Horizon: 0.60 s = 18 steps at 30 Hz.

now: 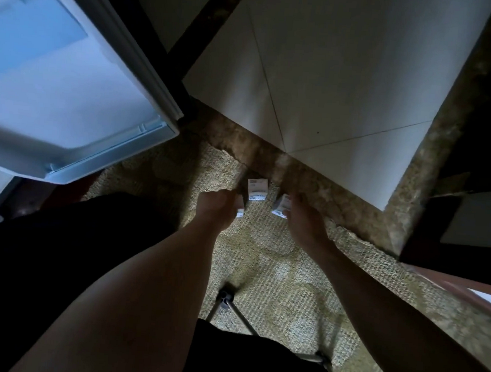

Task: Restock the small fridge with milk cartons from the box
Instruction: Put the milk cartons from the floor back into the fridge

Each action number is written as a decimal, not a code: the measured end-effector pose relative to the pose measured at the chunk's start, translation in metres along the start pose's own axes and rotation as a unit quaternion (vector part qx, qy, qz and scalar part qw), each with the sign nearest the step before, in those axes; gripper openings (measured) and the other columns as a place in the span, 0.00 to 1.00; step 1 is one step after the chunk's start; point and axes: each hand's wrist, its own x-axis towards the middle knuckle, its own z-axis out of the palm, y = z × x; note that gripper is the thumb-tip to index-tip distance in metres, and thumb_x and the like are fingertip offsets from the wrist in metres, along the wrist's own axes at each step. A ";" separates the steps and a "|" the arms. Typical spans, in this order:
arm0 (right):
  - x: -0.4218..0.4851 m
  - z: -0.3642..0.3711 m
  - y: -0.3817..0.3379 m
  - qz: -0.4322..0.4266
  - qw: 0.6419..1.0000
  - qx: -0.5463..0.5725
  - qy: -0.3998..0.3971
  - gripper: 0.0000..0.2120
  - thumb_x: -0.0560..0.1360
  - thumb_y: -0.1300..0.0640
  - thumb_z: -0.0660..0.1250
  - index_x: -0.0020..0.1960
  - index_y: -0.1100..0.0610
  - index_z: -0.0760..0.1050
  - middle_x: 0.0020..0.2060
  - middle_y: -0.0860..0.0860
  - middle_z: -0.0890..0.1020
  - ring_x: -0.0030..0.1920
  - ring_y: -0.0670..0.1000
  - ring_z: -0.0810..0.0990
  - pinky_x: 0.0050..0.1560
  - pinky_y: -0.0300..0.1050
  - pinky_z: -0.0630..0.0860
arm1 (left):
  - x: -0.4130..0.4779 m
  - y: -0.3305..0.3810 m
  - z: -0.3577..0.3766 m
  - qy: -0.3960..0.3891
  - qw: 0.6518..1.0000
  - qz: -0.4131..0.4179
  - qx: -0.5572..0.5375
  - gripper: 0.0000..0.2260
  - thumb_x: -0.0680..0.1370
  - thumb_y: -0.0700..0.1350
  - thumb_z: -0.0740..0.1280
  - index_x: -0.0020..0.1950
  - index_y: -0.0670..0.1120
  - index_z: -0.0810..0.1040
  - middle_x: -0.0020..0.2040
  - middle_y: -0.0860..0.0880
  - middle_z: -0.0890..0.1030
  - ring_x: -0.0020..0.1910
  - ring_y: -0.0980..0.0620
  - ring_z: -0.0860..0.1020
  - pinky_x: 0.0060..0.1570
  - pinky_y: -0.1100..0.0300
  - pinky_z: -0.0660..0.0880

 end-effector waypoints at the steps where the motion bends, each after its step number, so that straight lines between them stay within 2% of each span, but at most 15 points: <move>1: -0.003 -0.001 -0.001 -0.002 1.000 0.009 -0.006 0.19 0.79 0.57 0.68 0.67 0.58 0.68 0.60 0.57 0.78 0.54 0.61 0.82 0.49 0.50 0.78 | -0.004 0.003 -0.003 -0.001 1.000 0.013 0.012 0.13 0.80 0.50 0.62 0.64 0.55 0.75 0.58 0.51 0.81 0.55 0.46 0.80 0.46 0.56 0.67; 5: -0.023 -0.015 -0.002 -0.005 0.999 0.052 -0.015 0.20 0.79 0.56 0.67 0.69 0.58 0.68 0.62 0.57 0.77 0.58 0.59 0.80 0.54 0.49 0.76 | -0.017 0.017 -0.014 -0.008 0.997 0.050 0.052 0.13 0.79 0.51 0.63 0.62 0.55 0.78 0.57 0.51 0.82 0.56 0.48 0.80 0.47 0.56 0.64; 10: -0.042 -0.046 -0.003 -0.005 0.996 0.088 0.018 0.20 0.80 0.53 0.66 0.68 0.58 0.69 0.61 0.57 0.79 0.58 0.59 0.80 0.54 0.50 0.77 | -0.039 0.031 -0.030 -0.012 0.994 0.076 0.081 0.12 0.78 0.53 0.63 0.59 0.54 0.80 0.55 0.52 0.82 0.56 0.49 0.80 0.47 0.55 0.65; 15: -0.059 -0.087 -0.016 -0.033 0.990 0.129 0.052 0.21 0.80 0.47 0.65 0.68 0.58 0.70 0.61 0.57 0.78 0.59 0.59 0.79 0.57 0.54 0.76 | -0.056 0.035 -0.077 0.065 0.988 0.099 0.096 0.16 0.79 0.56 0.63 0.64 0.52 0.76 0.59 0.50 0.80 0.58 0.48 0.79 0.50 0.54 0.69; 18: -0.064 -0.116 -0.032 -0.056 0.987 0.129 0.077 0.18 0.80 0.50 0.66 0.66 0.59 0.72 0.59 0.55 0.78 0.58 0.57 0.78 0.53 0.45 0.73 | -0.072 0.028 -0.101 0.129 0.985 0.077 0.086 0.19 0.79 0.57 0.64 0.67 0.51 0.74 0.60 0.49 0.79 0.58 0.47 0.79 0.48 0.55 0.69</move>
